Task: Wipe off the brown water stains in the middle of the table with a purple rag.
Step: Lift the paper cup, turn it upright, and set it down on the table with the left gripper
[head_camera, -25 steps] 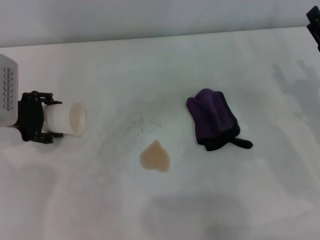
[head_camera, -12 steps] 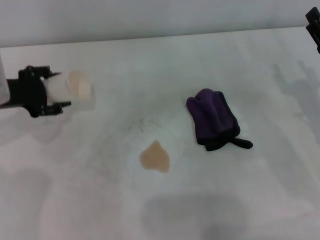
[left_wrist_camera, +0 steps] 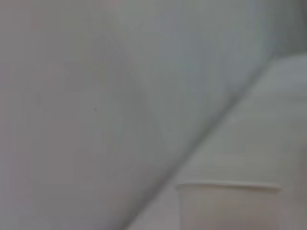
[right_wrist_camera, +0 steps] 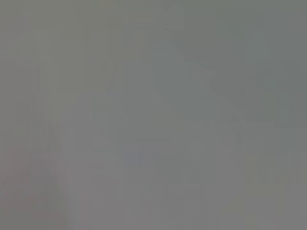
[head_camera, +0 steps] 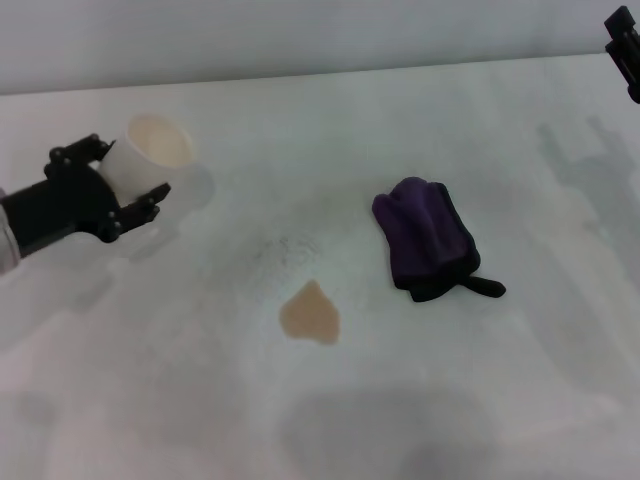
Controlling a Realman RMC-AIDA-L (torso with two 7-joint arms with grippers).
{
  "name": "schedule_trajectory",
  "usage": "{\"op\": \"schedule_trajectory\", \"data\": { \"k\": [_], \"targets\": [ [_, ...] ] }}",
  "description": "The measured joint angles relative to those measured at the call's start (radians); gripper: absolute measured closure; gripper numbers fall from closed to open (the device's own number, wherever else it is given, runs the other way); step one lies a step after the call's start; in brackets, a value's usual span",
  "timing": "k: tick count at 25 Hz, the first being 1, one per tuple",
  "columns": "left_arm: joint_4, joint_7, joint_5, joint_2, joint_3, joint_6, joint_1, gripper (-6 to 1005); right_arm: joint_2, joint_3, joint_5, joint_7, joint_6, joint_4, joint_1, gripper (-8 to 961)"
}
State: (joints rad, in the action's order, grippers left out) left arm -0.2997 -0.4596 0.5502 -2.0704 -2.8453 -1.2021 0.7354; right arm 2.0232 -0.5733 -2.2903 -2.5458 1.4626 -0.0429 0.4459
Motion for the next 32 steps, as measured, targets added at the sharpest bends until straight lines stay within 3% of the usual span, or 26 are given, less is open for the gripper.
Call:
{"op": "schedule_trajectory", "data": {
  "k": [7, 11, 17, 32],
  "targets": [
    [0.215, 0.053, 0.417, -0.004, 0.001, 0.033, -0.150, 299, 0.000, 0.000, -0.001, 0.001, -0.015, 0.003, 0.011, 98],
    [0.318, 0.054, 0.565, -0.010, 0.001, 0.093, -0.198, 299, 0.000, 0.003, -0.006, 0.001, -0.017, 0.003, 0.011, 98],
    [0.386, 0.019, 0.579, -0.015, 0.001, 0.195, -0.211, 300, -0.001, 0.003, -0.007, 0.001, -0.018, 0.003, 0.011, 98],
    [0.462, 0.171, 0.581, -0.019, 0.001, 0.315, -0.182, 300, 0.000, 0.003, -0.011, 0.001, -0.030, -0.004, 0.011, 98]
  ]
}}
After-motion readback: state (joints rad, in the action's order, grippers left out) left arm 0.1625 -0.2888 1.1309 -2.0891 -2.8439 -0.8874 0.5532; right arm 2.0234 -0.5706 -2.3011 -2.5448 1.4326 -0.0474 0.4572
